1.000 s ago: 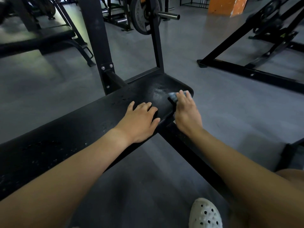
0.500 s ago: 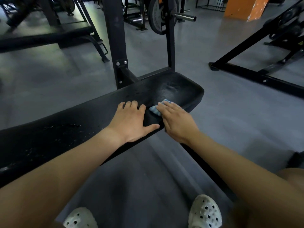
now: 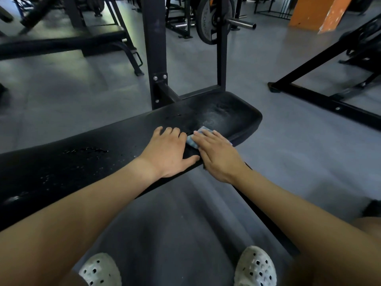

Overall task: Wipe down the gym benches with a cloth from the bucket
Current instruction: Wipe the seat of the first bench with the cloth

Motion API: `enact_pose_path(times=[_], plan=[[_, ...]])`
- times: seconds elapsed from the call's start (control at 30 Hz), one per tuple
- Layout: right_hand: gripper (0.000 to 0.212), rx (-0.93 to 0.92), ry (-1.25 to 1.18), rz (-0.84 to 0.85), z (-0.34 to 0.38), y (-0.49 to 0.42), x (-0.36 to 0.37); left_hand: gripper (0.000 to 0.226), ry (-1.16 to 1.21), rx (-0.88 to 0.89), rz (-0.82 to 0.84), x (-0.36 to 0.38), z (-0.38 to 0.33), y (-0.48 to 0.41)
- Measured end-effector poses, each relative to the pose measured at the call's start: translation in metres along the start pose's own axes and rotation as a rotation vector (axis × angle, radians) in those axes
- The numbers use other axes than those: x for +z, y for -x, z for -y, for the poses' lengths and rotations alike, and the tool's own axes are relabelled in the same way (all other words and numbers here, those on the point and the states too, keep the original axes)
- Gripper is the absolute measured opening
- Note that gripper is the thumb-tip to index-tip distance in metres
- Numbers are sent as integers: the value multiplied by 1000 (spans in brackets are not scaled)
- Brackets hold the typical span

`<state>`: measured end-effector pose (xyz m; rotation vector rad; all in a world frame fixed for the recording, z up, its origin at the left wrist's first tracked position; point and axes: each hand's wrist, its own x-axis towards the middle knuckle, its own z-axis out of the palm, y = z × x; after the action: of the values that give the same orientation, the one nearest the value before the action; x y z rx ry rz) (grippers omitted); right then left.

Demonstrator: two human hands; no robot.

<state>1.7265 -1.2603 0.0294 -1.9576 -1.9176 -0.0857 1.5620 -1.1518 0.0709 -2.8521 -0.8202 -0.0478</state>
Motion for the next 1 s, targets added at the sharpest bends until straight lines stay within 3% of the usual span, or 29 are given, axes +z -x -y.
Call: enact_pose_path(times=[0.07,0.2,0.27,0.4,0.57,0.63,0.83,1.0], plan=[[48,-4,18,45,-8,-4,-3,80,2,-1,4,1,-1,1],[47,330,13,-25,-40,-9,-19,88,20,7,27,5,5,9],[47,402,18,-66,-43,-9,-18,88,68,13,47,4,11,12],[44,342,45,-128,-20,-4,-2,73,156,19,42,2,17,14],[48,-4,-11,-24,14,8,7,54,197,10,28,2,20,14],[50,-59,-7,10,9,6,3,51,210,9,35,2,21,15],[48,338,-21,-120,-37,1,-13,53,208,-3,31,2,24,26],[48,365,-15,-205,-16,8,5,50,186,-3,34,5,23,25]])
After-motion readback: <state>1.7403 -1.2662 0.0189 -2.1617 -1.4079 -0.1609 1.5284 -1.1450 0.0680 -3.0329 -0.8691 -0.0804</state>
